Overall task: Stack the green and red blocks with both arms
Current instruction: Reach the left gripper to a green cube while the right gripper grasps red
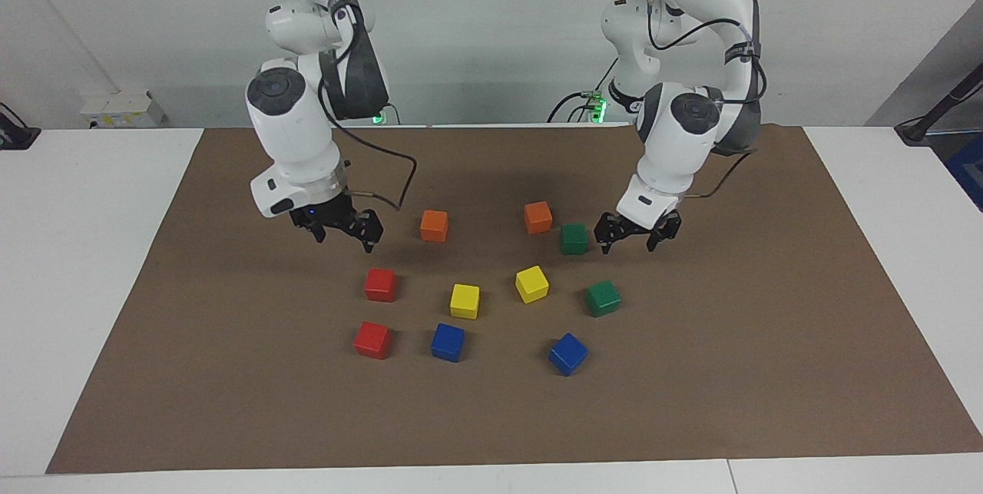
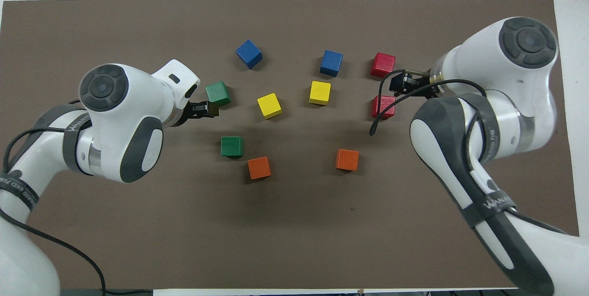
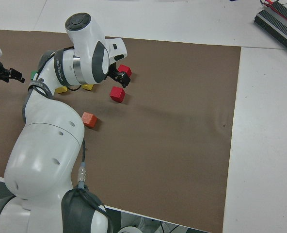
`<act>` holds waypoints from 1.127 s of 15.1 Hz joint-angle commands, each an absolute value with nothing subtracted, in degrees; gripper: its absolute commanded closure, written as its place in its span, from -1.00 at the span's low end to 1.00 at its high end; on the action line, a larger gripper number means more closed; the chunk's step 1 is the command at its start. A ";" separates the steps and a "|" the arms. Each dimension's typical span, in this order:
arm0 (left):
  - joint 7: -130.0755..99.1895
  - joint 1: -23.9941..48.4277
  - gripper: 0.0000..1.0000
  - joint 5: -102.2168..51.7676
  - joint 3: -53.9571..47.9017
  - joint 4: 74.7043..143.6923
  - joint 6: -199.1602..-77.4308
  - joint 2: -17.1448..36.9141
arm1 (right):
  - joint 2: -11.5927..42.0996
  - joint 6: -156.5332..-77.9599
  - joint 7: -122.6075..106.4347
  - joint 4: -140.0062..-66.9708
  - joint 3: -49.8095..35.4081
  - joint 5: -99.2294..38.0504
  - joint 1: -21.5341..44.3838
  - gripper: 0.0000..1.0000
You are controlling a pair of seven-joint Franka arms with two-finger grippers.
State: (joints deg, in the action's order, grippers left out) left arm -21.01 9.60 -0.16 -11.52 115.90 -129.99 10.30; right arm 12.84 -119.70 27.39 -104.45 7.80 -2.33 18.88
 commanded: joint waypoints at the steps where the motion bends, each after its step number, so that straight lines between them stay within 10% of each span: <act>1: -25.56 13.78 -1.00 -0.44 -10.55 116.19 -131.13 10.89 | 15.81 -123.30 29.18 -103.80 8.00 -3.52 19.95 -1.00; 17: -37.08 18.10 -1.00 2.02 -10.81 120.50 -133.77 13.97 | 19.77 -134.64 19.34 -112.59 8.09 -1.32 21.98 -0.82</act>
